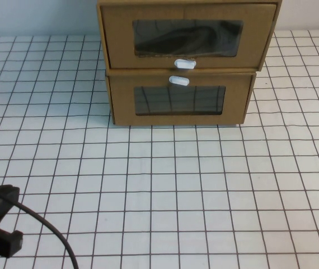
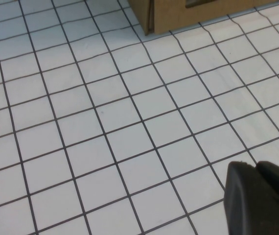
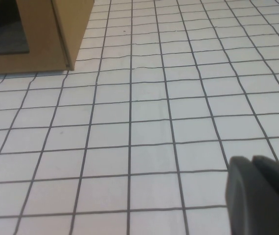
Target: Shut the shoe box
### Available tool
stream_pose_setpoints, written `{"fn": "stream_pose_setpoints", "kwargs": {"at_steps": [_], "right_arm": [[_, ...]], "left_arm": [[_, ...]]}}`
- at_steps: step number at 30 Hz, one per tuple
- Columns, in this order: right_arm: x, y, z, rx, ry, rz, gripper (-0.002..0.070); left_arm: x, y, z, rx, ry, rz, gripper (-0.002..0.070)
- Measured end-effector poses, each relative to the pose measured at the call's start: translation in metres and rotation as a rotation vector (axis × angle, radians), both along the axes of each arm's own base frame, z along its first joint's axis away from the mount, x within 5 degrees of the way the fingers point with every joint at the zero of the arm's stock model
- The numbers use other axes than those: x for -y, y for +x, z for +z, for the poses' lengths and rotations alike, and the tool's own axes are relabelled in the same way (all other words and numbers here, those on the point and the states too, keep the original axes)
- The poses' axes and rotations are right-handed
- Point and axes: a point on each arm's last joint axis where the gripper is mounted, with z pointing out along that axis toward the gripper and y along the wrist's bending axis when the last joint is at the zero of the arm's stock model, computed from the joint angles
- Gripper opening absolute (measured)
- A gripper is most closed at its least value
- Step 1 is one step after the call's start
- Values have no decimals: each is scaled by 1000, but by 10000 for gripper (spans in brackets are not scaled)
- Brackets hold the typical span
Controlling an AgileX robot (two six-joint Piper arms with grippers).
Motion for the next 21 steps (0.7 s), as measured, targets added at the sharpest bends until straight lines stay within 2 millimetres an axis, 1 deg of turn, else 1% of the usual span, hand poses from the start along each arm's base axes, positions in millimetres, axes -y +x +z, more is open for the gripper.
{"fn": "stream_pose_setpoints", "kwargs": {"at_steps": [13,16,19,21], "right_arm": [[0,0,0,0,2,0,-13],[0,0,0,0,2,0,-13],[0,0,0,0,2,0,-13],[0,0,0,0,2,0,-13]], "left_arm": [[0,0,0,0,1,1,-2],[-2,0,-5,2,30,7,-2],[-5,-6,-10,41,41,26,-2],[-10,-14,-14,109,26,72,-2]]}}
